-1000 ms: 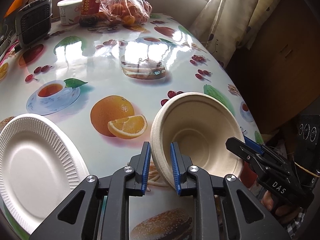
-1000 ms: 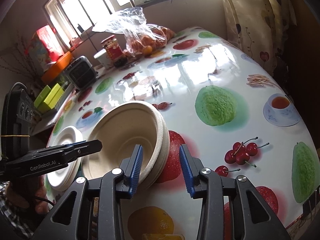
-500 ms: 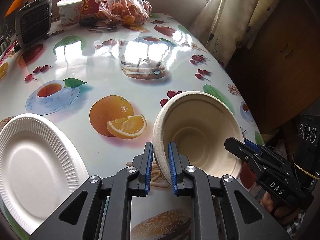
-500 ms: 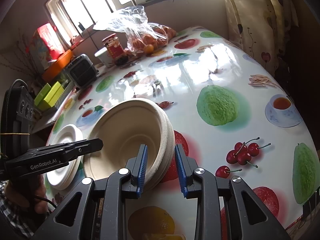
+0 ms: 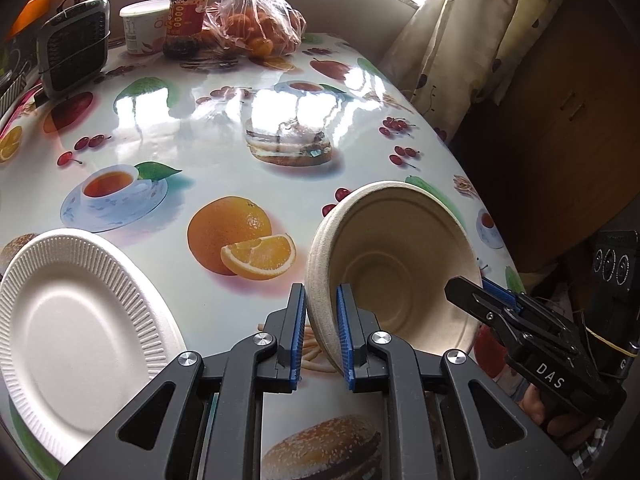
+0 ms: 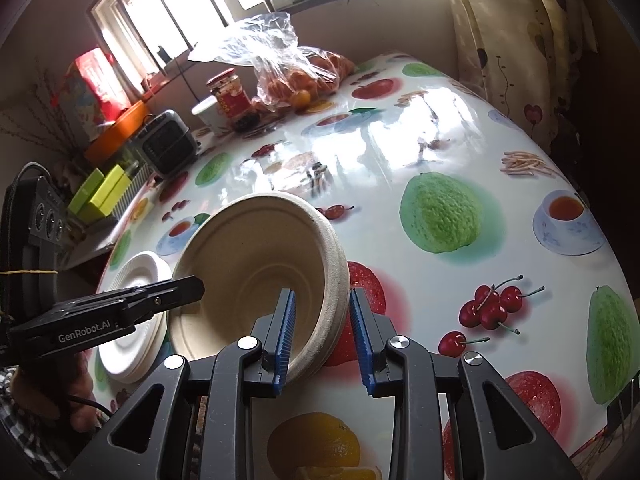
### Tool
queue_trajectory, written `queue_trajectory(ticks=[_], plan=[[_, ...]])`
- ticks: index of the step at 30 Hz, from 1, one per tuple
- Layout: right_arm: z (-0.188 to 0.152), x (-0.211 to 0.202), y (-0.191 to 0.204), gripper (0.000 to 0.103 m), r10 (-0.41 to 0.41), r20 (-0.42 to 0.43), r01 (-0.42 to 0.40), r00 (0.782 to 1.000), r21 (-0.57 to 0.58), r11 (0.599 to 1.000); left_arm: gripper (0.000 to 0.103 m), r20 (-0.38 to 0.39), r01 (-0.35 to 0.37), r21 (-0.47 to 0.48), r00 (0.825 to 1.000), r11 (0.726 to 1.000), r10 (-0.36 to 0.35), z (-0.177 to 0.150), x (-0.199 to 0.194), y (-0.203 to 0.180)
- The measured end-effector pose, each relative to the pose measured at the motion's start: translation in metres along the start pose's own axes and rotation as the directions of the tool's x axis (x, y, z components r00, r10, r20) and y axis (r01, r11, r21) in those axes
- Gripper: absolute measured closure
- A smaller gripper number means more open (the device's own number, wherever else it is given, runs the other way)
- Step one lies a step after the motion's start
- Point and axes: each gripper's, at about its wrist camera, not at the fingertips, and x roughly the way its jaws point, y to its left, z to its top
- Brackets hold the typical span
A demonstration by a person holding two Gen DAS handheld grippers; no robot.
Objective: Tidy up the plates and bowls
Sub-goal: 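Grasp the rim of the nested kraft bowl stack with both grippers, then carry the bowl stack with both grippers over the white plate stack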
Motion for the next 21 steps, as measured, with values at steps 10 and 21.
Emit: queue_trajectory(ticks=[10,21], plan=[[0.006,-0.006,0.017,0.076,0.03,0.005,-0.03,1.0,-0.027,0.999,0.087,0.027,-0.008,-0.032,1.0,0.999,0.009,-0.003,-0.018,0.011],[0.013,-0.002,0.051,0.076,0.084,-0.005,-0.084,0.996,-0.086,0.993,0.087,0.071,-0.048,-0.081,0.996,0.996,0.054,-0.009,-0.047,0.032]])
